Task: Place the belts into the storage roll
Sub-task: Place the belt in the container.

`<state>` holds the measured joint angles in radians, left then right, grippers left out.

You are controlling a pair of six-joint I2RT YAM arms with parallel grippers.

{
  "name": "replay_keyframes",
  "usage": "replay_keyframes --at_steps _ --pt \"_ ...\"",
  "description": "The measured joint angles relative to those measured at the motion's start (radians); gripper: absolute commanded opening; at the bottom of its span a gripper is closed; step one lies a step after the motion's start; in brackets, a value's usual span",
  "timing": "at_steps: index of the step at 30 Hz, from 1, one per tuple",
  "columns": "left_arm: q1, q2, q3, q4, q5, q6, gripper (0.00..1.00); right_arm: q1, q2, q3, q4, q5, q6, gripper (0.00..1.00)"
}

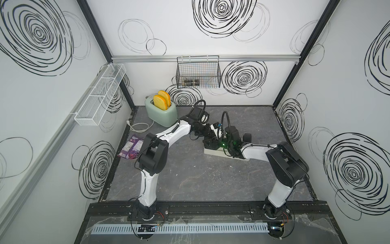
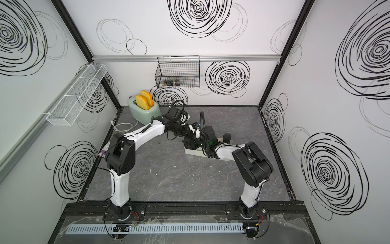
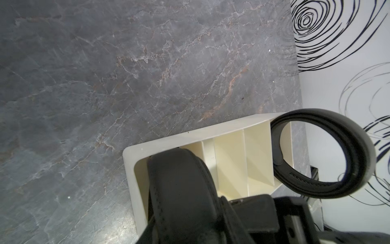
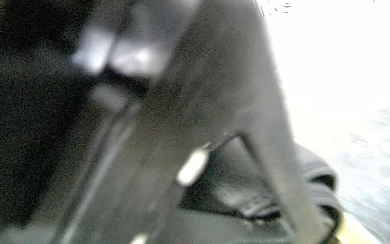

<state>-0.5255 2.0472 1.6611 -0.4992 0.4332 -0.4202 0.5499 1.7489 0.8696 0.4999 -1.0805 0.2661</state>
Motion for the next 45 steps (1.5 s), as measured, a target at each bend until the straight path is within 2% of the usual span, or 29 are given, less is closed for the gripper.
replay_keyframes --at_steps 2,10,18,20,25,32,36,38,45 --pt "-0.014 0.000 0.007 -0.003 -0.021 0.022 0.27 -0.005 -0.031 0.000 -0.051 0.019 0.003 0.73" --pt "-0.053 0.000 0.024 0.014 -0.091 0.069 0.28 -0.019 -0.237 0.004 -0.290 0.082 -0.004 0.78" --pt "-0.080 0.006 0.012 0.009 -0.123 0.101 0.30 -0.075 -0.484 0.077 -0.265 0.196 -0.003 0.81" --pt "-0.080 0.006 0.007 0.016 -0.127 0.103 0.37 -0.088 -0.531 0.084 -0.266 0.240 0.007 0.84" --pt "-0.086 0.006 -0.001 0.022 -0.140 0.106 0.54 -0.134 -0.610 0.084 -0.317 0.311 0.014 0.85" --pt "-0.090 0.006 -0.005 -0.008 -0.151 0.100 0.68 -0.174 -0.683 0.043 -0.373 0.338 0.022 0.85" --pt "-0.089 0.006 -0.002 -0.015 -0.153 0.095 0.80 -0.175 -0.698 0.029 -0.399 0.339 0.023 0.86" --pt "-0.087 0.006 0.003 -0.021 -0.154 0.096 0.97 -0.175 -0.702 0.029 -0.407 0.338 0.023 0.86" --pt "-0.076 0.006 0.085 -0.063 -0.163 0.089 0.96 -0.176 -0.716 0.034 -0.441 0.338 0.022 0.87"
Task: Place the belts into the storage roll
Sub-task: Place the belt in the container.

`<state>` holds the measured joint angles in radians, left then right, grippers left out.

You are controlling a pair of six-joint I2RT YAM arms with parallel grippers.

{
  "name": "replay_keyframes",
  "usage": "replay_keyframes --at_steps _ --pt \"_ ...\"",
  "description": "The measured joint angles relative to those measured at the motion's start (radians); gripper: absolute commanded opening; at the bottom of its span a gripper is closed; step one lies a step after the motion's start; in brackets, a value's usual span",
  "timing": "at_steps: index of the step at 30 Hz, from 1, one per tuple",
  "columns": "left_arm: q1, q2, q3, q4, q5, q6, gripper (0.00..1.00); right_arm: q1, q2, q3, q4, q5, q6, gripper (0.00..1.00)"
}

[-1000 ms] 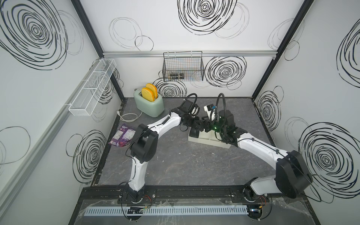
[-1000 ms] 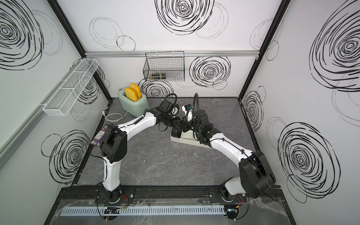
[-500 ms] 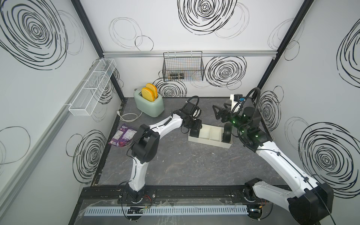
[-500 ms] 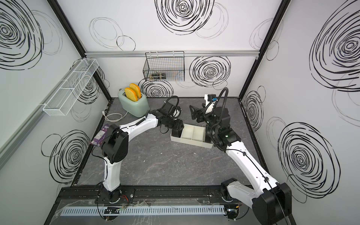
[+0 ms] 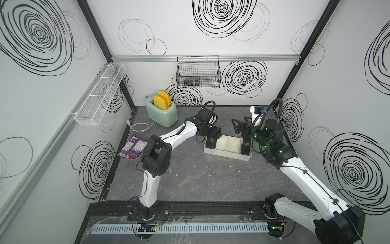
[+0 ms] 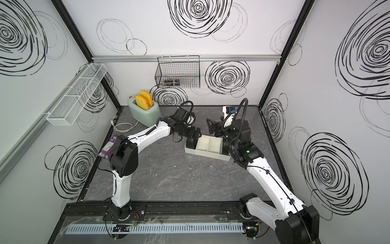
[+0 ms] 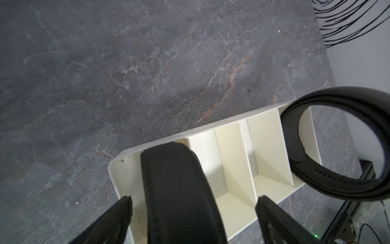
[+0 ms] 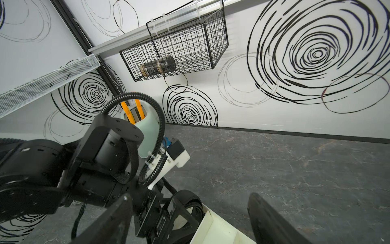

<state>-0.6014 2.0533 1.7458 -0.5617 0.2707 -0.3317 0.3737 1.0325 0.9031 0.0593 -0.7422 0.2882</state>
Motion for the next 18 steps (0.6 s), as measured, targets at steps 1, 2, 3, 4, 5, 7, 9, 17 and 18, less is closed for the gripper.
replay_keyframes --at_steps 1,2,3,4,5,7,9,17,18 --pt "0.001 0.000 0.020 -0.011 -0.004 0.001 0.96 0.000 -0.001 0.003 -0.004 0.000 0.000 0.87" --pt "0.002 -0.003 0.036 -0.018 -0.009 0.003 0.96 0.000 -0.002 0.006 -0.008 0.000 0.000 0.87" --pt "0.001 -0.010 0.039 -0.018 -0.014 0.005 0.96 0.000 -0.003 0.008 -0.010 0.000 0.000 0.87" --pt "0.000 -0.021 0.038 -0.024 -0.023 0.008 0.96 0.000 -0.005 0.011 -0.011 0.000 0.001 0.87" --pt "-0.002 -0.037 0.029 -0.026 -0.033 0.011 0.96 0.000 -0.006 0.014 -0.014 0.000 0.000 0.87" --pt "-0.006 -0.078 -0.008 -0.025 -0.050 0.011 0.96 0.000 -0.010 0.017 -0.017 0.000 0.001 0.87" --pt "-0.011 -0.130 -0.064 -0.024 -0.060 0.010 0.96 -0.001 -0.018 0.018 -0.022 -0.001 0.004 0.87" --pt "-0.056 -0.224 -0.230 -0.002 -0.084 0.003 0.96 -0.001 -0.053 0.016 -0.025 -0.011 0.037 0.84" --pt "-0.069 -0.222 -0.241 -0.002 -0.093 0.003 0.97 -0.001 -0.058 0.013 -0.022 -0.014 0.046 0.83"
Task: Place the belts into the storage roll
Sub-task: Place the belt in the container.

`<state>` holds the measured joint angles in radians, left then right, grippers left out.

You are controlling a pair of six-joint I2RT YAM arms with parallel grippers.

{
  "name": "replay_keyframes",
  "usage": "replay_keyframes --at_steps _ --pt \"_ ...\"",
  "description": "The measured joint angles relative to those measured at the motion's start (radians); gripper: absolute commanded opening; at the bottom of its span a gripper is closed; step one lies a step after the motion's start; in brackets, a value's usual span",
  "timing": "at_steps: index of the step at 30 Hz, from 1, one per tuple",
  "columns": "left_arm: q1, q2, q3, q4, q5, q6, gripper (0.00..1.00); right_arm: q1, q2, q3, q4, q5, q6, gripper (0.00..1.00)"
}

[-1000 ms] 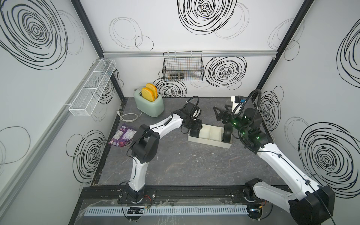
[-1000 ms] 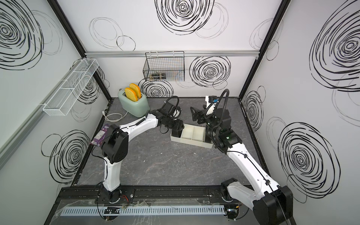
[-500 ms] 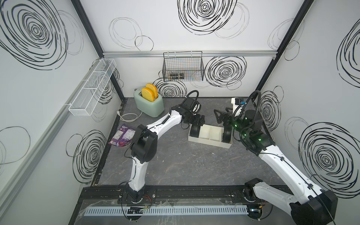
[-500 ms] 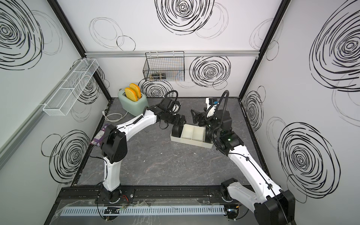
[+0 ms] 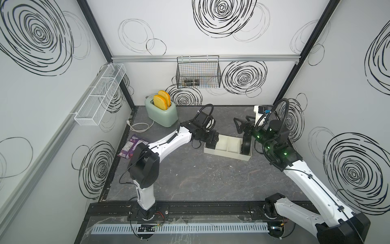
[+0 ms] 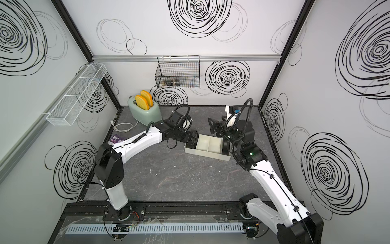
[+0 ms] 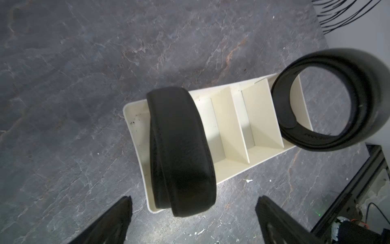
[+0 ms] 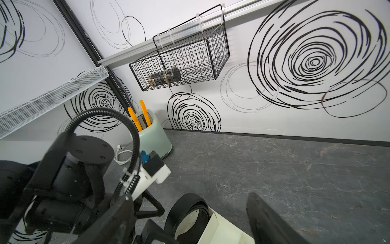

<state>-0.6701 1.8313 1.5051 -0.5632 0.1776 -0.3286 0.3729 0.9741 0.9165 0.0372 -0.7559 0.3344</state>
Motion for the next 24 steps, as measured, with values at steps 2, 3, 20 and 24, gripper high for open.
replay_keyframes --at_steps 2,3,20,24 --pt "-0.021 0.002 -0.013 0.004 -0.016 0.000 0.97 0.000 -0.014 -0.013 0.008 -0.008 0.015 0.83" --pt "-0.030 0.002 -0.016 0.005 -0.026 -0.001 0.97 0.000 -0.022 -0.022 0.011 -0.013 0.026 0.82" --pt "-0.047 0.055 -0.020 0.010 -0.132 0.011 0.60 0.000 -0.090 -0.075 0.024 -0.021 0.085 0.67" --pt "-0.047 0.072 -0.006 0.003 -0.133 0.023 0.49 0.000 -0.090 -0.084 0.024 -0.019 0.097 0.64"
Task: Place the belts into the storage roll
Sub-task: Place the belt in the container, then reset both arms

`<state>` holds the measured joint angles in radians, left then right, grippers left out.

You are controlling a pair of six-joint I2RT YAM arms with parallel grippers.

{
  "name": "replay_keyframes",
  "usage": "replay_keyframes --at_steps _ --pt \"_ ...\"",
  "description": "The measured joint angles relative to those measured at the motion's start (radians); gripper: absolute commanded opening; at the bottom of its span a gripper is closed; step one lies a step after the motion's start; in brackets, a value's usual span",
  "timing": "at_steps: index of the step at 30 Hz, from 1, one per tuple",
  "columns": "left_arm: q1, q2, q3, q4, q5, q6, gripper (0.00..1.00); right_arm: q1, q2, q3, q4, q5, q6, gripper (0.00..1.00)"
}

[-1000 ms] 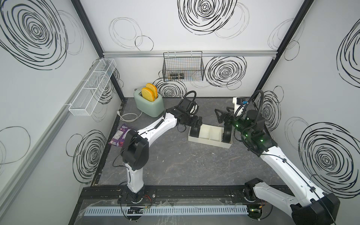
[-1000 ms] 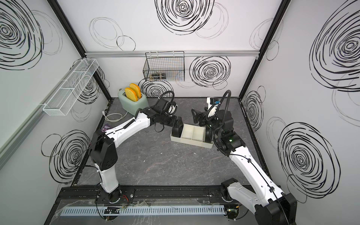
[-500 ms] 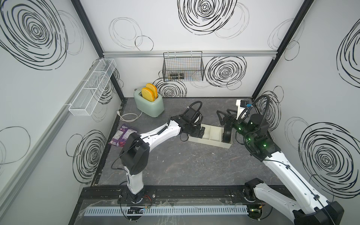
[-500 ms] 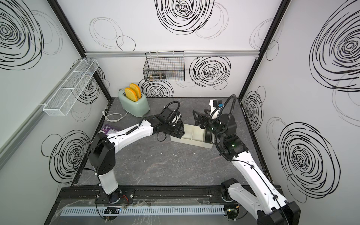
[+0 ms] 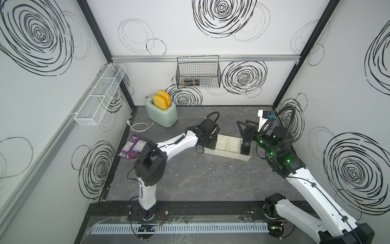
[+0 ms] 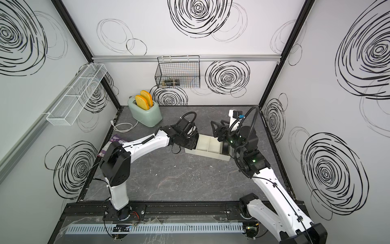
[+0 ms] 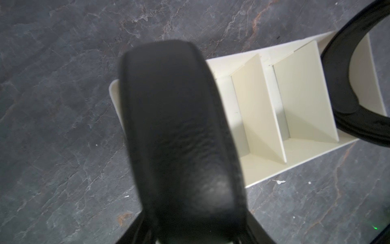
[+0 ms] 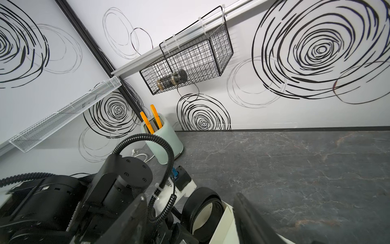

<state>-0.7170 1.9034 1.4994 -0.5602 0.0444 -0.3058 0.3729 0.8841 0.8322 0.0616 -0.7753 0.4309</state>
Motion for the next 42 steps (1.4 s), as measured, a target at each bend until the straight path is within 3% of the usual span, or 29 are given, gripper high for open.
replay_keyframes --at_steps 2,4,6,10,11,16,19,22,25,30,33,42 --pt "0.000 0.003 0.004 -0.001 0.001 0.002 0.40 0.000 0.000 -0.003 0.001 0.002 0.004 0.64" --pt "-0.001 0.004 0.005 0.000 0.007 0.009 0.41 0.000 0.000 -0.007 0.005 0.002 0.006 0.64" --pt "0.000 0.004 0.005 -0.002 0.007 0.012 0.56 0.000 0.000 -0.012 0.010 0.003 0.008 0.64" --pt "0.000 0.006 0.005 -0.014 -0.003 0.019 0.75 0.000 0.000 -0.013 0.020 0.006 0.015 0.66" --pt "0.002 0.006 0.005 -0.018 -0.005 0.022 0.98 0.000 0.000 -0.013 0.022 0.006 0.016 0.69" --pt "0.006 0.006 0.030 -0.032 -0.013 0.029 0.96 0.000 0.002 -0.013 0.021 0.020 0.012 0.84" --pt "0.017 -0.004 0.069 -0.046 -0.013 0.031 0.96 -0.007 0.013 -0.003 0.009 0.039 -0.007 0.87" --pt "0.035 -0.054 0.104 -0.048 -0.012 0.036 0.96 -0.034 0.034 0.027 -0.022 0.078 -0.028 0.89" --pt "0.080 -0.163 0.109 -0.029 0.018 0.027 0.96 -0.073 0.056 0.068 -0.064 0.164 -0.040 0.98" --pt "0.307 -0.434 -0.053 0.127 0.150 -0.083 0.96 -0.108 0.107 0.143 -0.123 0.384 -0.077 0.98" --pt "0.442 -0.528 -0.149 0.162 0.179 -0.124 0.96 -0.136 0.145 0.173 -0.128 0.509 -0.087 0.98" --pt "0.487 -0.653 -0.431 0.154 0.149 -0.126 0.96 -0.268 0.351 0.204 -0.090 0.775 -0.114 0.98"
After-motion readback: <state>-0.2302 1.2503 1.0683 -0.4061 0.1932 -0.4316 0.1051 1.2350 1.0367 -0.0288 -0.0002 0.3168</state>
